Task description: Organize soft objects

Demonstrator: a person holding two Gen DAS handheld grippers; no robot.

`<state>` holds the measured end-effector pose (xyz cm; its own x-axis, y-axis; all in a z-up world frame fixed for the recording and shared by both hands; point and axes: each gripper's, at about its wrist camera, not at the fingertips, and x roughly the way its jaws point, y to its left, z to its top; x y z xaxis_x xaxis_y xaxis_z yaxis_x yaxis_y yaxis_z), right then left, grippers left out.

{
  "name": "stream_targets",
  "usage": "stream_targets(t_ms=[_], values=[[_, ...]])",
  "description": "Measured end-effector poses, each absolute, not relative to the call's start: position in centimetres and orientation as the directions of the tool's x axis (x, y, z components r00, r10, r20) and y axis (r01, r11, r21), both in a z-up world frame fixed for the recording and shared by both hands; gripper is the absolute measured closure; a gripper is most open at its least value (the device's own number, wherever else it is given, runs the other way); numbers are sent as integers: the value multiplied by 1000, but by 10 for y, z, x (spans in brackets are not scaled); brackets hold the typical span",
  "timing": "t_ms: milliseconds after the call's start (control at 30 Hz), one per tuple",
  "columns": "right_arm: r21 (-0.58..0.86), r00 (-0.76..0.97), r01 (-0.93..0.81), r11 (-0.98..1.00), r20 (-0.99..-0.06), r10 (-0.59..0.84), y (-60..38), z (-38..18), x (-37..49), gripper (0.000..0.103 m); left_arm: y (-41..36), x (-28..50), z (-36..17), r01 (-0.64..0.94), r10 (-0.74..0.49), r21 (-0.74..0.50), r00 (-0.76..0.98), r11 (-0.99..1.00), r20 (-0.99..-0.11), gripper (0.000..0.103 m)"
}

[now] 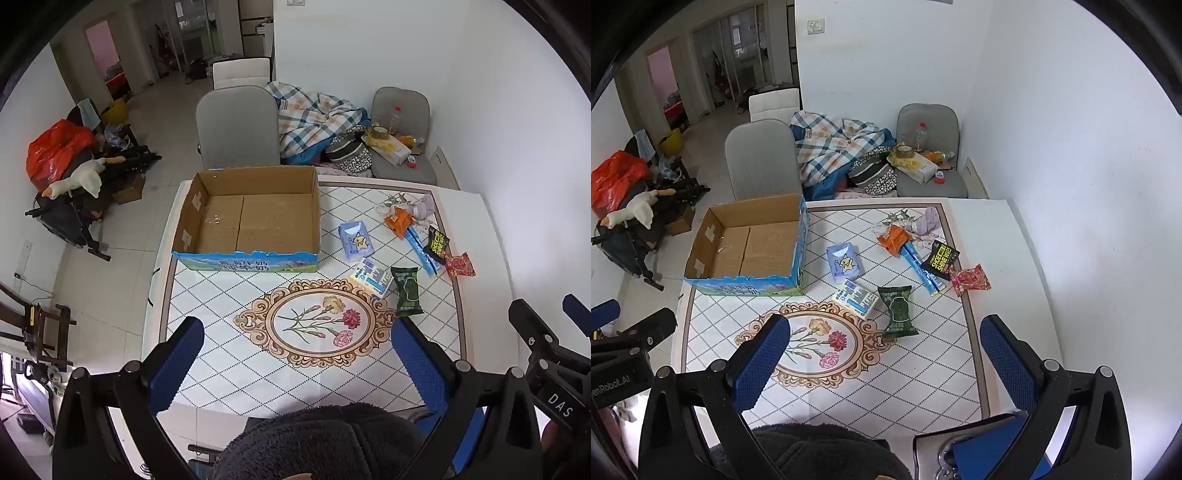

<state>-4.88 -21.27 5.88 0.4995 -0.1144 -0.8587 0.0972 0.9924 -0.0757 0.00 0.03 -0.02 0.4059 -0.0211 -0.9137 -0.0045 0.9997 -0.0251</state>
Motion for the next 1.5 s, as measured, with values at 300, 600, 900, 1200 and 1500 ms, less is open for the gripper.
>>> stream_targets(t_ms=[300, 600, 900, 1200, 1500], values=[[-67, 514, 108, 992, -850, -113, -214, 65, -48, 0, 0, 5, 0, -2, -14, -16, 409, 1000, -912, 0], [-72, 530, 107, 992, -839, -118, -210, 69, -51, 0, -2, 3, 9, -3, -14, -17, 419, 1000, -908, 0], [-81, 532, 116, 990, -837, -130, -208, 73, -50, 0, 3, 2, 10, -2, -21, -24, 421, 1000, -907, 0], [-83, 535, 121, 989, -834, -135, -208, 74, -51, 0, 3, 1, 10, 4, -23, -23, 434, 1000, -901, 0], [-79, 540, 129, 989, -830, -137, -212, 73, -52, 0, 5, -1, 13, 0, -14, -15, 455, 1000, -890, 0]])
